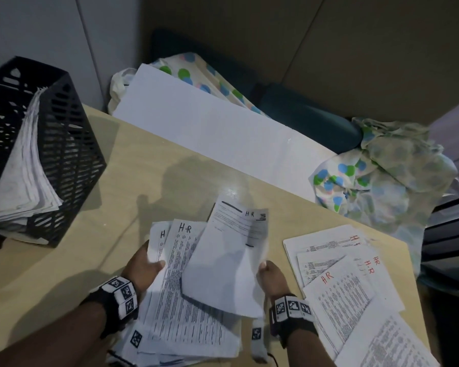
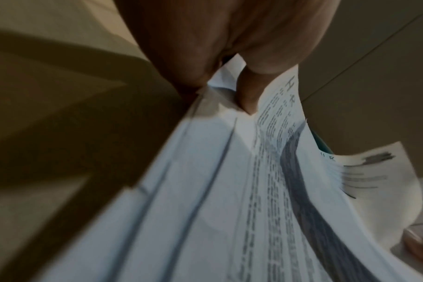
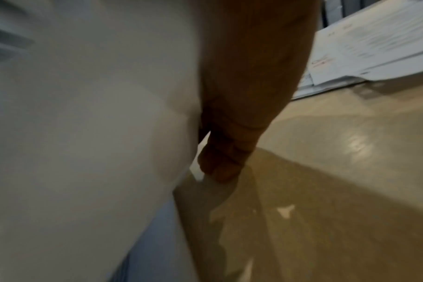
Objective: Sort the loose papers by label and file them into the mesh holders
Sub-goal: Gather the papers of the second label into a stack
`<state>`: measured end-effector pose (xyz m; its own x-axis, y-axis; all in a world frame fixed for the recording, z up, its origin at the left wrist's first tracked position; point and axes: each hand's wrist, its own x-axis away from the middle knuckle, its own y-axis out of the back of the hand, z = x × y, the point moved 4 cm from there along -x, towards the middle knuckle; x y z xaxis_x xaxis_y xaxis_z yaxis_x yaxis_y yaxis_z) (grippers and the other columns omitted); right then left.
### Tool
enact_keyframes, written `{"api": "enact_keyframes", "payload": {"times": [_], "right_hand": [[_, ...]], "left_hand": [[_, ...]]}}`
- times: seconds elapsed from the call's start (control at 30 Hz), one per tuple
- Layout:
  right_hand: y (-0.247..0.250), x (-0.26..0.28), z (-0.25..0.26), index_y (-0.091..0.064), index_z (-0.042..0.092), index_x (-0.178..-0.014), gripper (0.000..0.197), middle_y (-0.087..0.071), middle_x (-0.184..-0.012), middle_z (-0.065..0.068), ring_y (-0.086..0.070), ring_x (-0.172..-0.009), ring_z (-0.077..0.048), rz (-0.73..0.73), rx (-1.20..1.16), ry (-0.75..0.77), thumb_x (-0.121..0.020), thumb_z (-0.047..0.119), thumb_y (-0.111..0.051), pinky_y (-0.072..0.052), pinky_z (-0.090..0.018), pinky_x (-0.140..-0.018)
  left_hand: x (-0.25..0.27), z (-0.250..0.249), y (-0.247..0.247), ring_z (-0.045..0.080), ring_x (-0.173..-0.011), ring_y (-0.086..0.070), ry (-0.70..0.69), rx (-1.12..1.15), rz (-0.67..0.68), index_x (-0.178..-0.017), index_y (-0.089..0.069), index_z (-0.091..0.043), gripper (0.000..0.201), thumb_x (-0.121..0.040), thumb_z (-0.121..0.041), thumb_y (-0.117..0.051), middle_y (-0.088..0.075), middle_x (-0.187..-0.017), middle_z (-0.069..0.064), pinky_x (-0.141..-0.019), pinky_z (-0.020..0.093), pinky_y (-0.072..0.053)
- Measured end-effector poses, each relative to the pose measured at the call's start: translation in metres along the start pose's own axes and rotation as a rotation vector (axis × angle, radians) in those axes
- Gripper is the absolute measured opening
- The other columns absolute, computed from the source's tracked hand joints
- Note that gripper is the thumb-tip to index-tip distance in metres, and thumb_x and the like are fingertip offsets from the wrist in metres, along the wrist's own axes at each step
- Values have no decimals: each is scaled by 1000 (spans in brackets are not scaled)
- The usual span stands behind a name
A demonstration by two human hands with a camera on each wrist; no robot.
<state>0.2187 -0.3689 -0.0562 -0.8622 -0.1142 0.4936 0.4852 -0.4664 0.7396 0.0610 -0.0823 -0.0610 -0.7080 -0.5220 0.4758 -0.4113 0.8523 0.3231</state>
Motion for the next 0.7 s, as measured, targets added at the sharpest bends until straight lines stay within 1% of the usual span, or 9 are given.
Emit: {"api": "enact_keyframes", "payload": {"times": [0.1,0.23,0.33,0.4,0.5,0.53,0.57,0.63,0.7], "right_hand": [[-6,10,5,-48,11,-86,20,-55,-91,-9,-50,-86,-26,31,-24,56,-99,19,-34,-35,-30,-74],[-11,21,17,-40,24,-73,29,-51,-90,-5,-47,-85,-21,124,-12,104,-101,19,-33,-31,-26,-73],[-8,24,7,-46,17,-82,22,-51,-83,0,-48,-85,-20,120,-106,54,-100,21,-33,-32,-27,-75],[-8,25,-6,-48,13,-79,26,-52,-74,5,-49,-82,-19,120,-207,32,-97,29,-38,-37,-30,-76],[-11,18,-32,-58,10,-82,31,-64,-76,-5,-58,-81,-27,82,-246,48,-91,36,-45,-47,-41,-83],[-11,20,-32,-59,9,-86,33,-65,-84,-10,-60,-87,-31,120,-254,24,-89,39,-44,-47,-40,-86],[-8,26,-24,-58,9,-88,32,-63,-88,-11,-58,-91,-32,152,-258,21,-91,37,-43,-46,-32,-84],[-3,33,-13,-56,15,-97,20,-60,-94,-1,-55,-93,-20,153,-216,24,-99,23,-38,-39,-14,-72],[-1,36,-1,-56,17,-106,20,-60,-98,4,-54,-94,-16,141,-205,42,-100,18,-38,-37,-17,-69]], "left_hand": [[1,-8,-7,16,-103,-57,-62,28,76,-113,-51,-24,46,-83,11,-53,-61,-107,-1,-86,25,-38],[-6,0,-10,20,-108,-59,-63,32,78,-122,-53,-19,46,-84,7,-53,-63,-116,1,-89,30,-43],[-9,9,-9,22,-111,-52,-9,-5,41,-137,-34,-17,56,-87,3,-51,-52,-125,3,-93,31,-38],[-7,7,-8,26,-112,-50,17,-8,31,-140,-25,-14,59,-89,3,-48,-50,-125,8,-97,35,-37],[-8,8,-8,33,-115,-52,23,-16,14,-140,-22,-10,60,-87,6,-46,-51,-128,17,-98,37,-39],[-10,9,-9,34,-113,-54,29,-14,4,-140,-23,-10,60,-87,6,-46,-52,-128,18,-96,37,-40],[-12,11,-9,34,-111,-55,33,1,-14,-139,-24,-10,60,-86,5,-47,-52,-127,18,-95,37,-42],[-9,5,-12,34,-113,-56,15,45,-44,-133,-32,-8,54,-85,6,-51,-56,-123,14,-95,37,-44],[-3,-5,-15,20,-109,-61,-26,98,-36,-119,-44,-12,40,-85,8,-51,-65,-105,-5,-88,26,-45]]}}
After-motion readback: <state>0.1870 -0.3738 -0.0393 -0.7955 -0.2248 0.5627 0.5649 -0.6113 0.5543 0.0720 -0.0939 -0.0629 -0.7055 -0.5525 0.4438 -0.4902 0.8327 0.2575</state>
